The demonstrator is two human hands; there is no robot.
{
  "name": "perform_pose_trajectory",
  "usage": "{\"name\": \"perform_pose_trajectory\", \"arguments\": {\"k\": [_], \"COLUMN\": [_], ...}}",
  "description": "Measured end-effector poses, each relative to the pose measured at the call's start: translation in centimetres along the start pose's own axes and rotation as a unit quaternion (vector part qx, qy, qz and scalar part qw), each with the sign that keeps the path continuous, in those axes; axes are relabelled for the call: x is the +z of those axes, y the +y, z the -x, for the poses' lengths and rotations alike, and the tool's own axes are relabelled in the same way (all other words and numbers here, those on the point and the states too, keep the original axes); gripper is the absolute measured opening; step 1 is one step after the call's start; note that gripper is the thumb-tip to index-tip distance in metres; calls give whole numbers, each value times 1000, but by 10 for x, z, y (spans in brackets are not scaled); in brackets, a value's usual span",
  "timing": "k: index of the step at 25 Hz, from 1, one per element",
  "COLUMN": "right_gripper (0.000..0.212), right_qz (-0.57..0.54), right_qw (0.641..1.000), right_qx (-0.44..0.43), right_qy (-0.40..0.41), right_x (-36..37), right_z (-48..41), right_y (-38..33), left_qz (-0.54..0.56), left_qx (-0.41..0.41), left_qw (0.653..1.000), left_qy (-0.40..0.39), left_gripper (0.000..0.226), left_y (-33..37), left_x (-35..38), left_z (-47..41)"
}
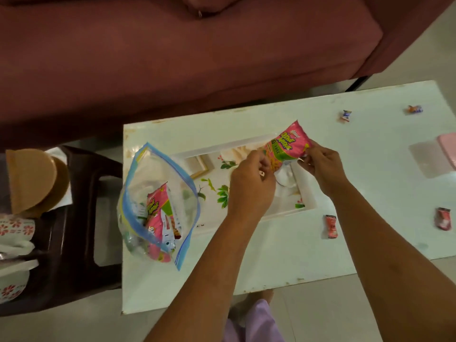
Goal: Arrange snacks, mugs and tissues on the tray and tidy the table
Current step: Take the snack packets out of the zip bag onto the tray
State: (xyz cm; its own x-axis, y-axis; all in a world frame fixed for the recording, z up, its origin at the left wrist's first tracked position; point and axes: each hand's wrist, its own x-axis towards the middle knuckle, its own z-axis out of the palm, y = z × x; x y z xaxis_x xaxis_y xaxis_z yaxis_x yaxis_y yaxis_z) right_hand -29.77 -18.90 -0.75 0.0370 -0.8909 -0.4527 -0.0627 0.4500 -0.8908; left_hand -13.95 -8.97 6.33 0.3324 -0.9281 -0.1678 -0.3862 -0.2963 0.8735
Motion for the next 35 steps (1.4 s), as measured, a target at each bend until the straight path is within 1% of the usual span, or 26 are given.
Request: {"name": "perform_pose_trajectory", "arguments": {"k": [3, 5, 6, 8, 10, 12, 13, 14, 15, 16, 17, 19, 20, 21, 23, 26, 29, 31, 32, 33, 34, 35], "right_gripper": [20, 23, 26, 33, 36, 28, 21, 17, 27, 39, 47, 52, 53, 54, 55, 58, 59, 62, 62, 61, 56, 48], "right_qz": [-7, 43, 90, 185, 251, 310, 336, 356, 381, 422, 480, 584, 613, 628, 636, 655, 664, 654, 629, 573, 483, 369], "right_qw": [1000, 999, 996, 982, 965, 942, 928, 916, 903, 884, 854, 786, 766, 756, 749, 736, 734, 745, 766, 810, 865, 916], "right_qx": [17, 14, 9, 1, -8, -23, -46, -81, -122, -157, -182, -200, -194, -186, -185, -172, -141, -128, -125, -126, -132, -153], "right_qy": [4, 15, 19, 35, 77, 128, 155, 165, 155, 125, 90, 24, 7, 2, 13, 22, 21, 22, 27, 31, 36, 31], "right_x": [-4, -10, -13, -18, -22, -26, -26, -23, -18, -12, -6, 6, 8, 9, 10, 15, 23, 36, 47, 62, 80, 97], "right_z": [-29, -40, -41, -43, -50, -55, -56, -55, -56, -56, -57, -58, -59, -59, -57, -55, -48, -34, -24, -10, 8, 28], "right_y": [20, 42, 51, 63, 64, 59, 56, 54, 52, 51, 51, 55, 59, 64, 72, 76, 70, 58, 48, 35, 20, 5], "left_qz": [16, -22, -58, -135, -176, -178, -176, -178, -181, -187, -196, -221, -233, -247, -275, -308, -334, -303, -263, -199, -137, -93], "left_qx": [-103, -130, -120, -76, -54, -57, -54, -48, -43, -40, -36, -22, -14, -5, 6, 1, -27, -69, -85, -87, -81, -72], "left_qw": [994, 990, 988, 981, 970, 962, 961, 960, 961, 961, 961, 959, 958, 955, 948, 935, 925, 936, 949, 969, 985, 993], "left_qy": [-23, -50, -72, -118, -159, -200, -208, -209, -205, -200, -193, -177, -169, -162, -161, -173, -178, -168, -152, -117, -63, 10], "left_gripper": [12, 26, 36, 55, 65, 71, 73, 75, 77, 78, 79, 80, 80, 81, 81, 85, 86, 78, 71, 61, 50, 39], "left_y": [-27, -49, -58, -74, -84, -90, -92, -94, -94, -95, -96, -97, -99, -100, -104, -104, -93, -65, -47, -31, -16, -4], "left_x": [35, 50, 56, 68, 80, 91, 96, 100, 103, 107, 109, 112, 114, 114, 113, 109, 98, 82, 69, 48, 20, -15], "left_z": [-28, -44, -50, -59, -66, -72, -74, -76, -78, -80, -81, -82, -83, -85, -87, -89, -87, -84, -81, -72, -59, -43]}}
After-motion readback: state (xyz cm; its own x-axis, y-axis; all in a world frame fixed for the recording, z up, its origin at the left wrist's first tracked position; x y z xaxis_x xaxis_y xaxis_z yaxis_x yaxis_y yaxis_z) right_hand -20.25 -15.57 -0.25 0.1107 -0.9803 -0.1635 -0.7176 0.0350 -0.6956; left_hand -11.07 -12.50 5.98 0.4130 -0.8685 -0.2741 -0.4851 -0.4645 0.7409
